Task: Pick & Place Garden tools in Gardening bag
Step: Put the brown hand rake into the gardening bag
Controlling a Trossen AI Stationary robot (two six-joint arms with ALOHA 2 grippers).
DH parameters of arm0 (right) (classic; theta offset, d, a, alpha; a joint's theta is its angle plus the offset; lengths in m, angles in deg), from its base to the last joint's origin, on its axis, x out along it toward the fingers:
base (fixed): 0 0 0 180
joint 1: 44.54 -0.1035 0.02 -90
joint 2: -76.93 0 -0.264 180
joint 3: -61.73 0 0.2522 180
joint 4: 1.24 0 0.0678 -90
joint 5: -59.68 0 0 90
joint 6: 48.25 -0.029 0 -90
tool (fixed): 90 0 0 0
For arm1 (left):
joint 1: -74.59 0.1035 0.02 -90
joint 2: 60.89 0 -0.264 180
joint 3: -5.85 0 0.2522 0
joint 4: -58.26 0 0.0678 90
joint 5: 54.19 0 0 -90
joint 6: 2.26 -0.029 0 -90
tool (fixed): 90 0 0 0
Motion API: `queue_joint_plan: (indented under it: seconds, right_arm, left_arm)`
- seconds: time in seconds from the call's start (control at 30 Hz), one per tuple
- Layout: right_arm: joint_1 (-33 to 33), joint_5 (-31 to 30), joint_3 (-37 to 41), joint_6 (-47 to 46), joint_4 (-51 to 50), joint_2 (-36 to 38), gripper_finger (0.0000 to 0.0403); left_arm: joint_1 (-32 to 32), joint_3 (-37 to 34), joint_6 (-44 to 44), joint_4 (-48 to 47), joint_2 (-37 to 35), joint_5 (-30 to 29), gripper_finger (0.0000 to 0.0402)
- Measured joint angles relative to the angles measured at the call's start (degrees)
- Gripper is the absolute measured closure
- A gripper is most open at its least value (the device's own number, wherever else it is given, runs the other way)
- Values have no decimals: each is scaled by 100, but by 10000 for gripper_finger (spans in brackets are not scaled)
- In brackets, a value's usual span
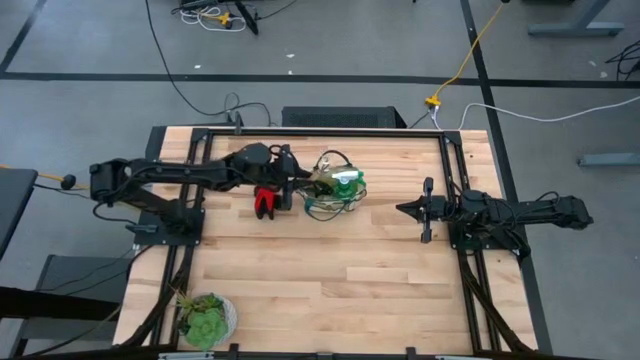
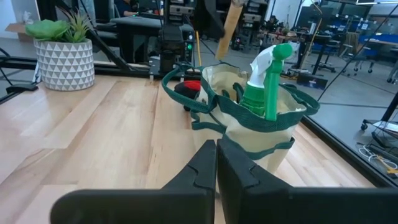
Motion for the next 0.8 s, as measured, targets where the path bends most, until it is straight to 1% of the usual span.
queue_joint_plan:
  seconds: [0.3, 0.8]
  right_arm:
    - [0, 2, 0, -1, 2, 0, 387]
    - [0, 0, 0, -2, 0, 0, 387]
  left_arm:
    - [33, 0, 2, 211, 363, 17, 323]
    - [33, 0, -4, -84, 363, 6, 321]
